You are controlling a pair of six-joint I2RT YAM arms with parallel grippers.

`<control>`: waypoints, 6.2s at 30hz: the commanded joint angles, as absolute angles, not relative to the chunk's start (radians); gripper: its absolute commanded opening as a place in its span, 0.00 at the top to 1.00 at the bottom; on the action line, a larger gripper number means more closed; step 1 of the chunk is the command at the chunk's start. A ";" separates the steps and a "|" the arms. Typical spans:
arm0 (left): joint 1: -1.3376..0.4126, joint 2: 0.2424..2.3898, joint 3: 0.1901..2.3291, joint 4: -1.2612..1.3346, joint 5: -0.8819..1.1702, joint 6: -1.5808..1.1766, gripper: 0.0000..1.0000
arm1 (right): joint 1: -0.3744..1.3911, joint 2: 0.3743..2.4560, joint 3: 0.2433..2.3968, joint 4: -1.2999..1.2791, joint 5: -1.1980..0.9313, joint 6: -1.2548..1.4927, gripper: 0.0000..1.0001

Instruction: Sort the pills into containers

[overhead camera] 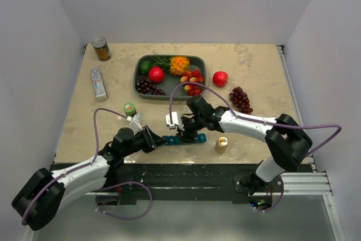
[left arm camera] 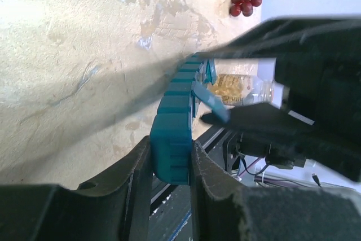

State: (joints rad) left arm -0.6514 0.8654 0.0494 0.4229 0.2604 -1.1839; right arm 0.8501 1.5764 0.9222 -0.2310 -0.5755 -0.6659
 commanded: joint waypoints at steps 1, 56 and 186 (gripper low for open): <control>-0.660 0.876 -0.074 0.423 0.268 -1.140 1.00 | 0.798 1.516 0.957 -0.180 -0.534 -0.638 0.40; -0.621 0.663 0.227 -0.120 0.170 -0.786 0.21 | 0.443 1.181 1.169 -0.774 -0.664 -0.785 0.01; -1.223 1.845 1.091 0.336 0.112 0.242 0.15 | 0.049 1.109 0.933 -0.448 -0.790 -0.535 0.01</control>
State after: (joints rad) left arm -1.2076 1.8000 1.0073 0.3386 0.1410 0.1833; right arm 0.0574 1.1133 0.9318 -0.4740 -0.7559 -0.5488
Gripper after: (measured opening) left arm 0.870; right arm 0.989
